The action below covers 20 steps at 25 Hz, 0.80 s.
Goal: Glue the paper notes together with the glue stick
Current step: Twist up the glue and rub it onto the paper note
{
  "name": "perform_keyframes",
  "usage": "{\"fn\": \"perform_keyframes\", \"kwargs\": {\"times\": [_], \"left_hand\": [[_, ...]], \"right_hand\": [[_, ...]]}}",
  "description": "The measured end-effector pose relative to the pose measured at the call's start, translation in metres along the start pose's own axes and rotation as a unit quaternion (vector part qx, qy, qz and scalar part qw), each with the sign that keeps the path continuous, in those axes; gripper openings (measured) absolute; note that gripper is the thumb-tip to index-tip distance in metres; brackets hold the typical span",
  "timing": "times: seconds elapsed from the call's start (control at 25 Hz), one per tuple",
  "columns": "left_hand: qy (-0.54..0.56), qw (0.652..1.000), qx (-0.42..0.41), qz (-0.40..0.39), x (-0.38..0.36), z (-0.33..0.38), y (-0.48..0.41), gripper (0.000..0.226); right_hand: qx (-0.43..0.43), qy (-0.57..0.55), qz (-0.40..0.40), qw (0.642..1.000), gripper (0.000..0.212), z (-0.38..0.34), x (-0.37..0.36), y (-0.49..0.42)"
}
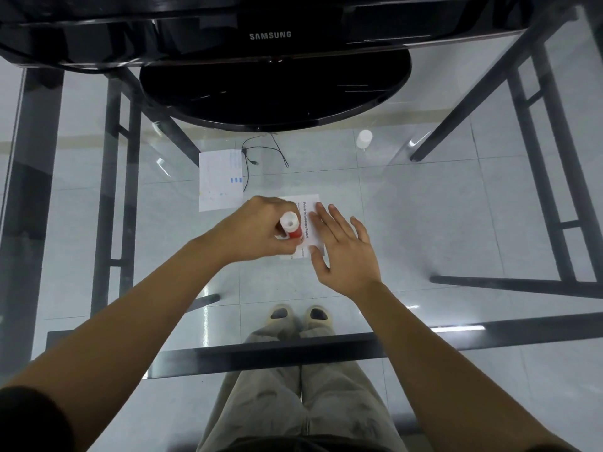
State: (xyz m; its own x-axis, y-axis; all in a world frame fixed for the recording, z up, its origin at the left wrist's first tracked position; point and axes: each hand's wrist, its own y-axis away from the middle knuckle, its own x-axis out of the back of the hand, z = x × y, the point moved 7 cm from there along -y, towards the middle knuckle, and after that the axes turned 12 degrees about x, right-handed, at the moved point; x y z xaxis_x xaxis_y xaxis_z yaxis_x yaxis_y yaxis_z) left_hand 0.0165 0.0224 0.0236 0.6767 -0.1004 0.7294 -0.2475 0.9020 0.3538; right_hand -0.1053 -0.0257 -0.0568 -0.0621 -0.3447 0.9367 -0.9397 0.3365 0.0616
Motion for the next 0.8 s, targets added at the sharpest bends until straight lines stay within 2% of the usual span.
{"fn": "perform_keyframes", "kwargs": {"times": [0.28,0.48,0.68,0.8], "left_hand": [[-0.008,0.996,0.022,0.083,0.035,-0.016,-0.016,0.015],[0.012,1.0,0.006,0.009,0.011,-0.001,-0.012,0.014],[-0.009,0.997,0.043,0.056,0.039,-0.019,-0.026,0.015],[-0.011,0.998,0.015,0.054,0.036,-0.008,-0.027,0.014]], "right_hand": [[-0.005,-0.017,0.004,1.0,0.06,0.0,-0.001,0.0],[-0.005,-0.026,0.033,0.999,0.052,0.0,0.005,0.001],[-0.007,-0.03,0.026,0.999,0.053,0.0,0.002,0.001],[-0.007,-0.025,0.027,0.999,0.052,0.0,0.002,0.001]]}}
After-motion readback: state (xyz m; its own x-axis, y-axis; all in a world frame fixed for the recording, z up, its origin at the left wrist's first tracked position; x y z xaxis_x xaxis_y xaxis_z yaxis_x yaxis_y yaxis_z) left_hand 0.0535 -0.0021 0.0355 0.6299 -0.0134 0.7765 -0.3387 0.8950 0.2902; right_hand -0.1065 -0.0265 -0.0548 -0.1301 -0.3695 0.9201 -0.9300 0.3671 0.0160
